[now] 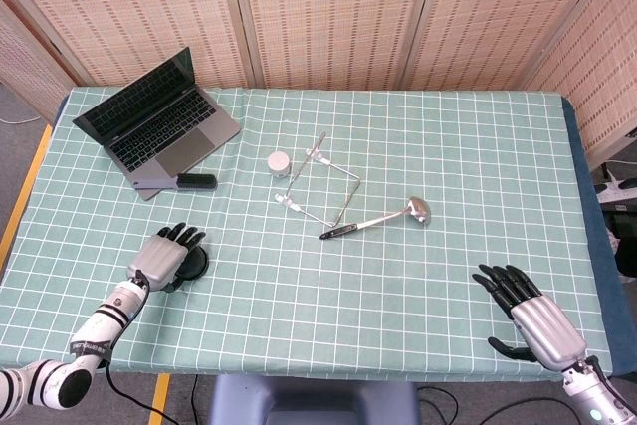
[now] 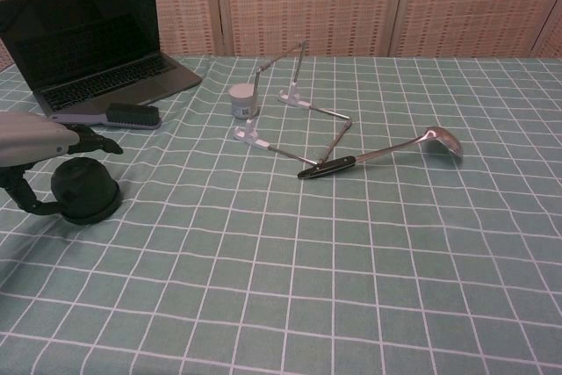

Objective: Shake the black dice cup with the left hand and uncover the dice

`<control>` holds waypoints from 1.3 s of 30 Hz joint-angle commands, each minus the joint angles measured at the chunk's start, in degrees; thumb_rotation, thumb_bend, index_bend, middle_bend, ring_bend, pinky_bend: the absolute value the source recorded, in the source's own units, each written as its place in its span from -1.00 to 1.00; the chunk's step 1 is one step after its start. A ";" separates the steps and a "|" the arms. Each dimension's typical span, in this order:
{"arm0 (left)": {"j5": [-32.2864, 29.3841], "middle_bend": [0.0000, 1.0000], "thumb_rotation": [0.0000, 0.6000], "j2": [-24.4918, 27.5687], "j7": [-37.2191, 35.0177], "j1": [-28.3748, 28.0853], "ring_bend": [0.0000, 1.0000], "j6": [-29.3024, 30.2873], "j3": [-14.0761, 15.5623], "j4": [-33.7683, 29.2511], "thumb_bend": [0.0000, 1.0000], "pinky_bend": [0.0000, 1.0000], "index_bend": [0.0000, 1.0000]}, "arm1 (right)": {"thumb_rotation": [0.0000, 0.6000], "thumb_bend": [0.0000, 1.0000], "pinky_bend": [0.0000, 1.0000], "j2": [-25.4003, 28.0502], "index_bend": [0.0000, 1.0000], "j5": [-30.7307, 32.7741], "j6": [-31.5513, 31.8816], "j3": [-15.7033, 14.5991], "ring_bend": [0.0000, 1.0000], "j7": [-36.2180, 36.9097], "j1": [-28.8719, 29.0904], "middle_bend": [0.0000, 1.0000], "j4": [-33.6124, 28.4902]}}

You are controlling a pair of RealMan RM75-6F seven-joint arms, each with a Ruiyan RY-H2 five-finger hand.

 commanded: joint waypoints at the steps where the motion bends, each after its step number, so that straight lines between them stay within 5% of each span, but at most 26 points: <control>1: 3.05 -0.23 1.00 -1.53 -1.25 1.39 -0.63 1.92 -0.09 2.14 -0.35 -0.49 -0.20 | 1.00 -0.70 -1.00 0.04 -1.00 -0.03 0.07 -0.03 -1.00 -0.01 -0.04 -1.00 -0.05; 8: 6.86 0.13 1.00 -2.04 -3.42 2.93 -0.43 4.03 -1.12 3.10 -0.35 -0.45 0.07 | 1.00 -0.70 -1.00 0.13 -1.00 0.10 -0.15 -0.06 -1.00 0.08 0.01 -1.00 -0.09; 21: 7.39 0.16 1.00 0.55 -6.33 4.27 -0.39 2.06 -2.29 1.03 -0.35 -0.45 0.09 | 1.00 -0.70 -1.00 0.07 -1.00 -0.18 -0.20 -0.23 -1.00 -0.05 0.01 -1.00 -0.19; 29: 9.24 0.13 1.00 -1.20 -6.59 4.85 -0.29 2.80 -3.23 3.09 -0.33 -0.46 -0.10 | 1.00 -0.70 -1.00 0.27 -1.00 -0.04 0.01 -0.15 -1.00 0.29 -0.05 -1.00 -0.09; 32: 9.13 -0.05 1.00 -0.60 -5.44 4.78 -0.29 2.13 -3.06 2.18 -0.33 -0.51 -0.46 | 1.00 -0.70 -1.00 0.21 -1.00 0.07 -0.28 -0.12 -1.00 0.25 0.07 -1.00 -0.08; 35: 8.03 -0.47 1.00 -0.15 -4.31 4.49 -0.37 0.91 -3.09 1.57 -0.33 -0.54 -0.76 | 1.00 -0.70 -1.00 0.20 -1.00 0.11 -0.33 -0.10 -1.00 0.22 0.09 -1.00 -0.09; 39: 5.51 -0.59 1.00 0.03 -3.43 4.00 -0.43 -1.19 -3.31 1.38 -0.33 -0.56 -0.80 | 1.00 -0.70 -1.00 0.27 -1.00 0.03 -0.03 -0.09 -1.00 0.27 -0.02 -1.00 -0.13</control>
